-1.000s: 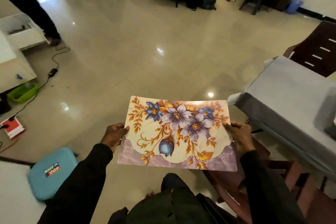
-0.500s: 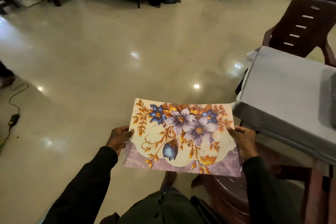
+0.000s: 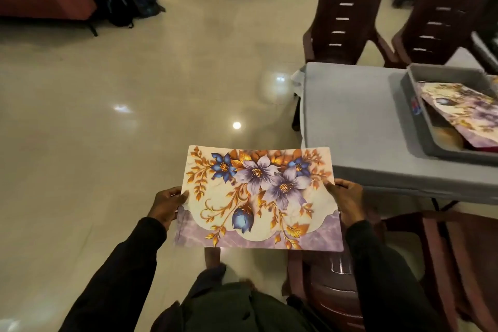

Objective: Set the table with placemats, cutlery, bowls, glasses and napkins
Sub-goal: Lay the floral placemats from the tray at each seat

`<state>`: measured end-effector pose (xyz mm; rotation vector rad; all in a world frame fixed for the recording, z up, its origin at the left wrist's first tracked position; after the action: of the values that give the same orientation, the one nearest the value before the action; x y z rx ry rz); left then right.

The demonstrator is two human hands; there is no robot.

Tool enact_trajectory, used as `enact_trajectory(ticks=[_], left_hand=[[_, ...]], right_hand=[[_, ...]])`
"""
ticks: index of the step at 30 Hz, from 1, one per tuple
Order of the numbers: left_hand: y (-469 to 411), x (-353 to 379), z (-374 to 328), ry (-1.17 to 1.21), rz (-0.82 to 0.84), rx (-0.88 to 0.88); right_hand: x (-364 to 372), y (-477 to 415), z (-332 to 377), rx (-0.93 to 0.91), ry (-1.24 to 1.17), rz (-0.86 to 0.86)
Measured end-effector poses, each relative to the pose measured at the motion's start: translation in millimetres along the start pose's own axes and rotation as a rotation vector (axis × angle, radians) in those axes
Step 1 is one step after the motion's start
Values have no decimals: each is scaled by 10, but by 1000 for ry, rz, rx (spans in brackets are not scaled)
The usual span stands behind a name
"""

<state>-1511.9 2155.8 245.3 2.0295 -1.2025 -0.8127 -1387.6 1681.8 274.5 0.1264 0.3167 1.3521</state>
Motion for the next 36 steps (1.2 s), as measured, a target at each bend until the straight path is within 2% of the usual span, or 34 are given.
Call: enact_trajectory(ticks=[18, 25, 36], left_hand=[[-2037, 1689, -2398, -406, 343, 21], [-2350, 2424, -3037, -527, 424, 56], [-2813, 4024, -3897, -688, 493, 62]], right_hand=[[3, -982, 86, 180, 82, -565], [26, -1369, 39, 234, 76, -686], [-344, -2324, -220, 320, -36, -818]])
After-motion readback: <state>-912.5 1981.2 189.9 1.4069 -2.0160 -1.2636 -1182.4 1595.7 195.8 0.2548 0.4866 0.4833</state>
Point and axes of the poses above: each hand's wrist, its own y-axis away from the middle knuckle, its own x-axis out of the palm, z = x × y, the point moved 8 cm from there along -y, towards the middle knuckle, and after that the axes turned 12 degrees about -x, right-handed, at the moved point
